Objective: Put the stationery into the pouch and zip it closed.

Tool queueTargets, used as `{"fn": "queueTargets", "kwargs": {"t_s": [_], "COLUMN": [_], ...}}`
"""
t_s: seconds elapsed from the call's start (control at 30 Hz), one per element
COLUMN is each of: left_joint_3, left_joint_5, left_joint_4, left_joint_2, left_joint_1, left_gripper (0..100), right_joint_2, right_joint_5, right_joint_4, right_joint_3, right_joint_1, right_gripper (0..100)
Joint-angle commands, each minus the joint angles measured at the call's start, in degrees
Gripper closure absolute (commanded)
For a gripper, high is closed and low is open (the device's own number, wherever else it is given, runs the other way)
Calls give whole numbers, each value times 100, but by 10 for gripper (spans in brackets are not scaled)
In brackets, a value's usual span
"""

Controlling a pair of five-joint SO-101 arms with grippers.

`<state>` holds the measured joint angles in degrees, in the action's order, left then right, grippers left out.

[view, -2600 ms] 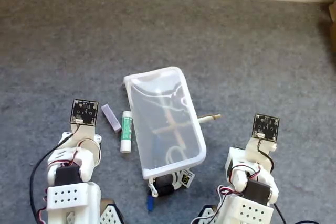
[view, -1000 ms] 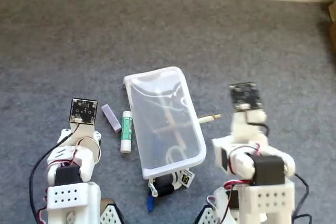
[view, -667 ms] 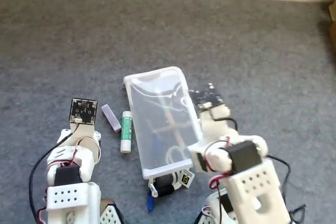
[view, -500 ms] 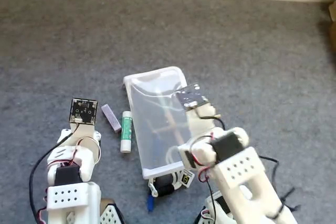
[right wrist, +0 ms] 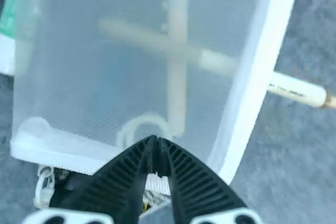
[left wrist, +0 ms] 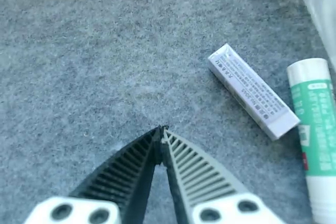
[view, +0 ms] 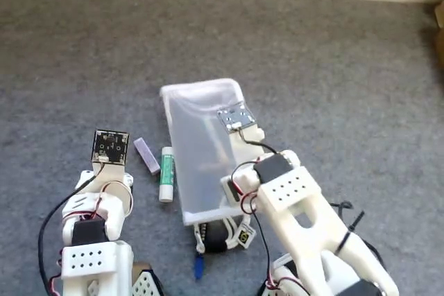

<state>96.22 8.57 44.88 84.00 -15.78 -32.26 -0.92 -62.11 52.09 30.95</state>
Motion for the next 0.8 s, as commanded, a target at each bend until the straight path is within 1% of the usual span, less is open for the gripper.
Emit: {"fn": "queueTargets", "kwargs": {"t_s": [0.0,0.13,0.23,0.43,0.53,0.63,0.7,0.77], "left_joint_3": [145,145,145,145,145,145,145,145], "left_joint_5": [44,44,44,44,44,44,44,44], "left_joint_4": [-132,-149,-149,-149,-149,-149,-149,-149], "left_joint_2": [66,66,66,66,66,66,66,66], "left_joint_1": [-31,-207,-330,-330,-330,-330,-330,-330], "left_gripper": [993,993,993,993,993,993,993,993], "right_joint_2": [233,479,532,576,576,523,514,514], "right_joint_5": [-35,-35,-35,-26,44,826,1301,1451], "right_joint_4": [488,716,1112,1991,2149,2053,1631,1130], "right_joint_3": [-101,-110,-110,-110,-321,-629,-857,-1244], "right_joint_1": [22,22,22,22,22,22,31,57], "right_gripper": [995,995,995,995,993,993,993,993]}}
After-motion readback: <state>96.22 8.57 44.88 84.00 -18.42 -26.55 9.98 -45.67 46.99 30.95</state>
